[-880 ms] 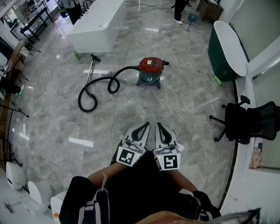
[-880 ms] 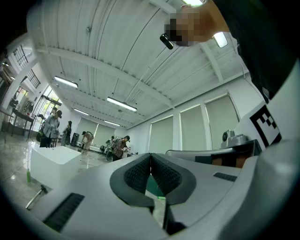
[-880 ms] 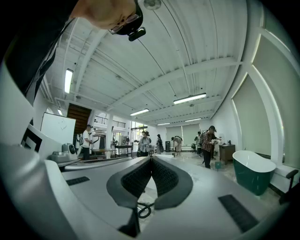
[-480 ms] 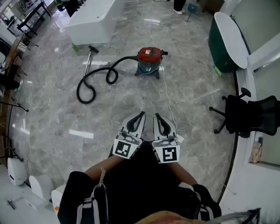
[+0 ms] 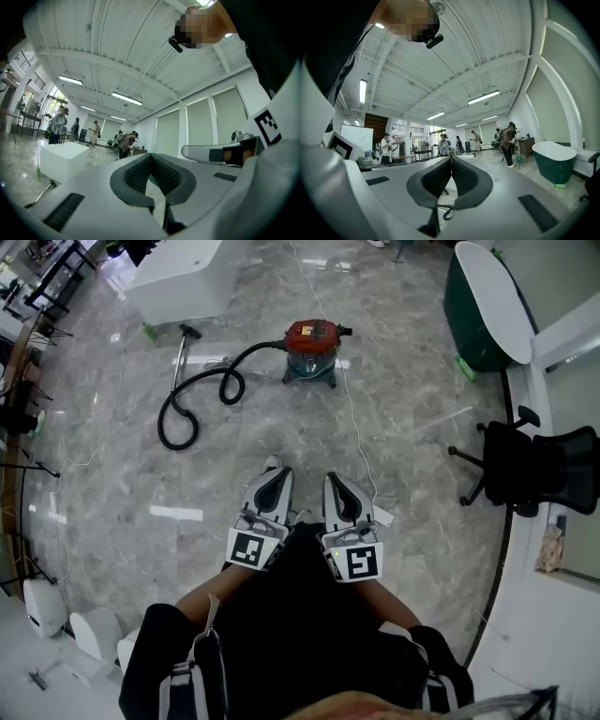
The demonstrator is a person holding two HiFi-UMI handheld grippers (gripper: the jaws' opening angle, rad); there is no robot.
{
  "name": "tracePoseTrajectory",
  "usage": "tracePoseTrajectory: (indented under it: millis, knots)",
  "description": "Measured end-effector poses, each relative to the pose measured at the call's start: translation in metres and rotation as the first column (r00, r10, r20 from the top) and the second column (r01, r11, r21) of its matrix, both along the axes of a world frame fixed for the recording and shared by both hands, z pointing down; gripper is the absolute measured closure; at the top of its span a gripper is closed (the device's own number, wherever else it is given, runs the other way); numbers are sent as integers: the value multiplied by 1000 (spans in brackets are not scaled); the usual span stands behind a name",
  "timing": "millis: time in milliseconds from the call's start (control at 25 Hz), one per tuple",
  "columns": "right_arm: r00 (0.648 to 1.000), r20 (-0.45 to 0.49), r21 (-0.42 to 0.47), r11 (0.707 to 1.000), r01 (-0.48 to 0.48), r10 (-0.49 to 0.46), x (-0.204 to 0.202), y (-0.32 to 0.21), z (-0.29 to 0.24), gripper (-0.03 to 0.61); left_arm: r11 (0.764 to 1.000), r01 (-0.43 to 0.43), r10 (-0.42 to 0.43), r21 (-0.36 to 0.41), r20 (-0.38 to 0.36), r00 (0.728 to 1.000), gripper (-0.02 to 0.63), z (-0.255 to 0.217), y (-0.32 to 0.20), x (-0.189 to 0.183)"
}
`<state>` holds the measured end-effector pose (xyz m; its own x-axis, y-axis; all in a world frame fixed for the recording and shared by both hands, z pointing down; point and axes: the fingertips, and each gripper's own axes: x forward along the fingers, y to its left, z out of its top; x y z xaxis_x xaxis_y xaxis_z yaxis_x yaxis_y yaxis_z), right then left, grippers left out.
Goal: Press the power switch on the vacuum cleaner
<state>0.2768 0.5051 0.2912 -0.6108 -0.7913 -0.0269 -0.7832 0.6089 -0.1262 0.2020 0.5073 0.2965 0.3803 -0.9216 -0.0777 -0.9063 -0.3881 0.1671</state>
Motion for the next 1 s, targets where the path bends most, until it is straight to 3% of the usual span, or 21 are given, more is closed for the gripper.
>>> tracePoseTrajectory:
  millis: [200, 400, 640, 840, 1000]
  knots:
    - [1000, -1, -36, 999, -26, 26, 15, -21, 9, 560, 1000, 26, -27, -16, -14, 1000, 594, 2, -20, -4]
    - [999, -10, -39, 999, -32, 32, 13, -43, 9, 560, 1000, -4, 4, 11, -27, 1000, 594, -3, -41, 2]
    - [999, -26, -46, 999, -24, 23, 1, -93, 12, 560, 1000, 19, -19, 3, -64, 998, 594, 2, -90, -21]
    - [999, -32, -53, 998, -25, 23, -23, -154, 20, 560, 1000, -21, 23, 21, -83, 996, 594, 9, -155, -36]
    - [998, -14, -41, 997, -60, 60, -45, -228, 5, 560, 999, -36, 35, -14, -74, 997, 594, 11, -226, -59]
